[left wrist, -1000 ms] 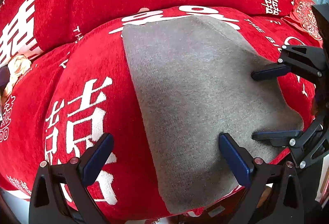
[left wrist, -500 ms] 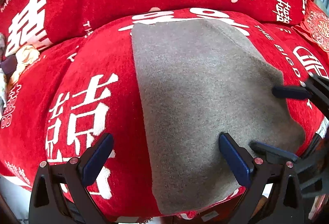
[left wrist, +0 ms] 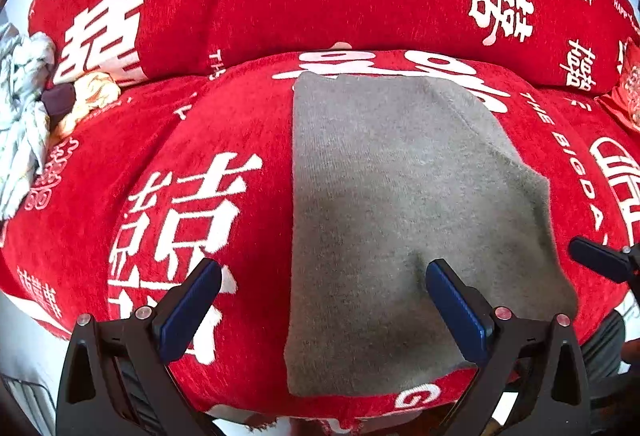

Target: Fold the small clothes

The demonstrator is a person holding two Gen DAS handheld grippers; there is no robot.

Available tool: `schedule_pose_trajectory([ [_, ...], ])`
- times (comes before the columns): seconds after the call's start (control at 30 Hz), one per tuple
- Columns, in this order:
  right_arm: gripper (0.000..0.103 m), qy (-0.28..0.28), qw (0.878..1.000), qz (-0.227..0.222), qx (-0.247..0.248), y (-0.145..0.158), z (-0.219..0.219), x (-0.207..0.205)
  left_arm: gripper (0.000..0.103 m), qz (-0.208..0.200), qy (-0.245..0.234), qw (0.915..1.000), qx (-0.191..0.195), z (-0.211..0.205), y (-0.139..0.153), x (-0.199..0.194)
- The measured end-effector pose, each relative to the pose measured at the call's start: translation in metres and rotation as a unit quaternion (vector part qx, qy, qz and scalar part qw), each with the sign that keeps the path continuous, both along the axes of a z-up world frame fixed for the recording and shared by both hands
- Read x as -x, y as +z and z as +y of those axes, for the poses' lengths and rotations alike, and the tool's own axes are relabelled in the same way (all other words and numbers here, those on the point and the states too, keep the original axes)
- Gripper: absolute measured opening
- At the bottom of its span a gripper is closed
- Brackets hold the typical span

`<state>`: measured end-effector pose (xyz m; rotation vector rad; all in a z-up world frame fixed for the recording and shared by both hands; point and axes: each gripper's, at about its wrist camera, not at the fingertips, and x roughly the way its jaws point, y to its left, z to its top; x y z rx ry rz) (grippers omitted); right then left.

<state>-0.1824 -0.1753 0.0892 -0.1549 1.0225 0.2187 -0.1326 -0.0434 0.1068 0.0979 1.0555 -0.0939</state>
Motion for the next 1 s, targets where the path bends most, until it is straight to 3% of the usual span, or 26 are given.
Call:
schedule_pose_trajectory([
  [0.33, 0.081, -0.056, 0.998, 0.007, -0.018, -0.001, -0.008, 0.004, 0.103, 0.0, 0.012, 0.9999, 0.001, 0.002, 0.007, 0.011],
  [0.7, 0.081, -0.054, 0.998, -0.012, -0.013, 0.01, -0.002, 0.017, 0.103, 0.004, 0.012, 0.9998, 0.016, 0.002, 0.017, 0.025],
  [1.0, 0.081, -0.057, 0.998, -0.012, -0.01, 0.011, 0.0, 0.024, 0.103, -0.014, 0.022, 0.9997, -0.003, 0.002, 0.025, 0.035],
])
